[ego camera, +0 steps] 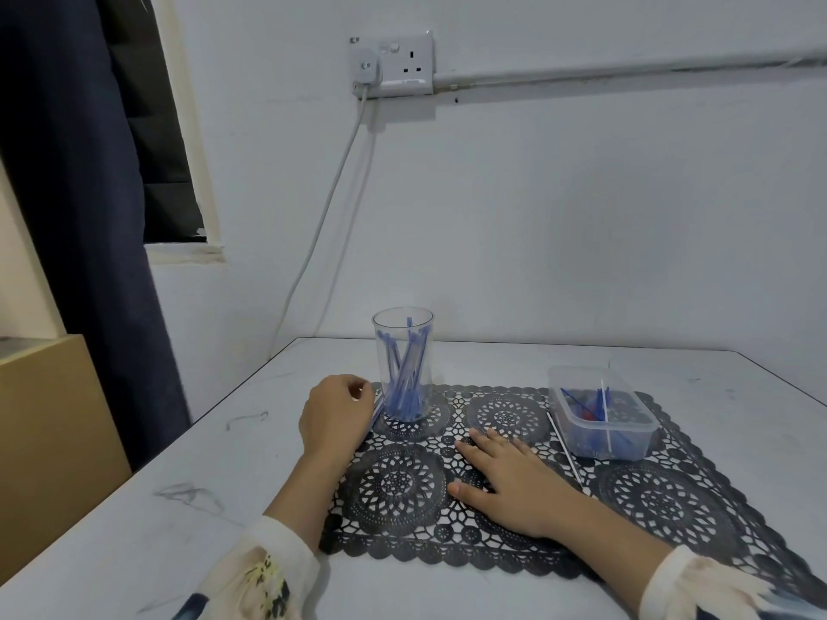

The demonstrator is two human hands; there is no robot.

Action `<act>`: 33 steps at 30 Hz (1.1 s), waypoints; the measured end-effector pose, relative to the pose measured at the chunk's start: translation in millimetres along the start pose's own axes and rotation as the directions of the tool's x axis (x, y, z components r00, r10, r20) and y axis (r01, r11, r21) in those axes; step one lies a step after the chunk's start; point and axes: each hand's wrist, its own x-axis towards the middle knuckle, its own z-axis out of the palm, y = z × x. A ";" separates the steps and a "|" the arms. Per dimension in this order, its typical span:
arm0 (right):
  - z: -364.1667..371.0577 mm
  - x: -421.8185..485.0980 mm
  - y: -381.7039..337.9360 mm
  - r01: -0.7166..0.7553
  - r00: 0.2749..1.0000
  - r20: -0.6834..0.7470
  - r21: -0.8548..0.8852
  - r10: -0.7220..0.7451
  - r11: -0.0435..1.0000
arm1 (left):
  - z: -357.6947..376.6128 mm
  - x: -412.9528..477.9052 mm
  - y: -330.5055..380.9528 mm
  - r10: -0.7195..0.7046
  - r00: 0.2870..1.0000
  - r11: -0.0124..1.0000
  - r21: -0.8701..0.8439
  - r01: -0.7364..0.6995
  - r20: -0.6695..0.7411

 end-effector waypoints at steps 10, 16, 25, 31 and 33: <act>0.2 -1.1 0.0 0.002 1.000 0.012 -0.004 -0.002 1.000 | -29.5 46.5 58.7 0.153 0.983 0.987 0.071 -0.146 -0.098; -3.2 -0.2 -1.5 0.004 1.000 0.029 -0.004 -0.004 1.000 | -17.0 100.8 102.2 -0.075 0.965 0.937 0.348 -0.019 0.253; -5.1 0.1 -0.3 0.011 0.999 0.041 0.008 -0.012 1.000 | 42.5 140.2 99.6 -0.323 0.826 0.835 0.550 0.019 0.461; -5.2 0.9 0.9 0.009 0.999 0.041 0.013 -0.010 1.000 | 13.4 108.6 118.2 -0.278 0.892 0.860 0.505 0.066 0.357; -4.3 0.9 0.6 0.011 0.999 0.039 0.011 -0.011 1.000 | 5.8 107.4 120.6 -0.171 0.937 0.913 0.406 0.034 0.306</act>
